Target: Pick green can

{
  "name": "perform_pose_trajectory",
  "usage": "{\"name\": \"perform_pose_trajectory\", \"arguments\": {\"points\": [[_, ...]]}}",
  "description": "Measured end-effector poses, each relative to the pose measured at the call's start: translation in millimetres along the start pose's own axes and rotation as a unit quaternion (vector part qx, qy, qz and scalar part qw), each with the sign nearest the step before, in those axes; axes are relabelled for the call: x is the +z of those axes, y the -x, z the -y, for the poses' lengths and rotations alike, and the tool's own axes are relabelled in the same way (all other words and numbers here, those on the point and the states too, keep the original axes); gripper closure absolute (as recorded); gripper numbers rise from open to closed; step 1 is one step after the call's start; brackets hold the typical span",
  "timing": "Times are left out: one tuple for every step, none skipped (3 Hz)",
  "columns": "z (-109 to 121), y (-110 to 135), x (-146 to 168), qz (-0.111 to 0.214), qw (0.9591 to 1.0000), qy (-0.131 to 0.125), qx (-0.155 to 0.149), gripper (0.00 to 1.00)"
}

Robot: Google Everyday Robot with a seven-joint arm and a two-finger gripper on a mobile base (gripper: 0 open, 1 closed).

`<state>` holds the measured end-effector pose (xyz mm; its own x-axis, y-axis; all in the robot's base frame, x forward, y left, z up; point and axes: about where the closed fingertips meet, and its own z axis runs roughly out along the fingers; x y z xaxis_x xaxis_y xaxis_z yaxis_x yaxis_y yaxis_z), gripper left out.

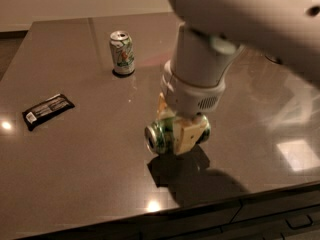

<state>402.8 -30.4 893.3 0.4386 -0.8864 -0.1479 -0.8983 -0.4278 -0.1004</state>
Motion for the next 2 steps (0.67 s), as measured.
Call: {"name": "perform_pose_trajectory", "arguments": {"points": [[16.3,5.4,-35.0,0.028,0.9995,-0.013,0.01,1.0],[28.1,10.7,-67.2,0.061,0.9976,-0.029,0.016,1.0]]}}
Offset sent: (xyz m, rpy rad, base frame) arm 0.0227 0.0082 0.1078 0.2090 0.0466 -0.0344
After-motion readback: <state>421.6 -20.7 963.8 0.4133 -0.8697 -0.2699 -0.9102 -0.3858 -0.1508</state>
